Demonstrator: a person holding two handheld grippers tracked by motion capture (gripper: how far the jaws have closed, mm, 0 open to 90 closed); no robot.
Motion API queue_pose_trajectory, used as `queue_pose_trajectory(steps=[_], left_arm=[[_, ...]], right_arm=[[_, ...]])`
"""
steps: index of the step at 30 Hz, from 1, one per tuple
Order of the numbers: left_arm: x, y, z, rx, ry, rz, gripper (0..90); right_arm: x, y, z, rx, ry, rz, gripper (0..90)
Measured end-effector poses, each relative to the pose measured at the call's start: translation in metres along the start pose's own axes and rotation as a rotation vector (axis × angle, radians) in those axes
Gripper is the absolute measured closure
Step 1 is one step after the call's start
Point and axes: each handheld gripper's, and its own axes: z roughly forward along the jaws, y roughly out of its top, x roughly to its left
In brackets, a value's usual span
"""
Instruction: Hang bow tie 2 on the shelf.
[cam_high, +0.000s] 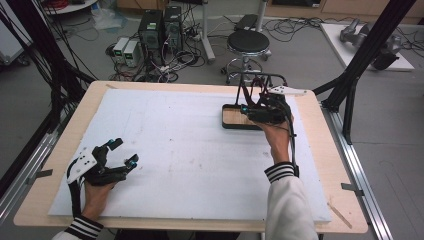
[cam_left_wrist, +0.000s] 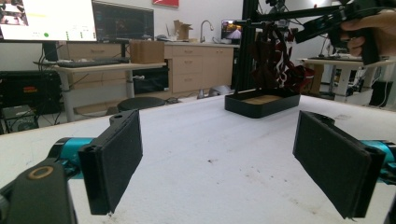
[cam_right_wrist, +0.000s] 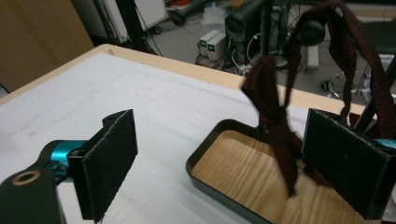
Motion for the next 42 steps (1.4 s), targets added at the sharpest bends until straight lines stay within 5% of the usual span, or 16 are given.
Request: queue_pose_trajectory(steps=[13, 19, 25, 33, 42], left_arm=[[-0.001, 0.000, 0.000, 0.002, 0.003, 0.005, 16.2], [-0.001, 0.000, 0.000, 0.003, 0.003, 0.009, 16.2], [-0.001, 0.000, 0.000, 0.001, 0.004, 0.010, 16.2], [-0.001, 0.000, 0.000, 0.002, 0.003, 0.008, 16.2], [-0.001, 0.000, 0.001, 0.005, 0.004, 0.008, 16.2]], right_arm=[[0.024, -0.046, -0.070, -0.205, 0.014, -0.111, 9.7], [0.034, -0.075, -0.089, -0.248, -0.008, -0.153, 9.7], [0.038, -0.105, -0.098, -0.304, -0.035, -0.172, 9.8], [0.038, -0.149, -0.093, -0.328, -0.047, -0.138, 9.8], [0.030, -0.170, -0.084, -0.317, -0.080, -0.151, 9.8]])
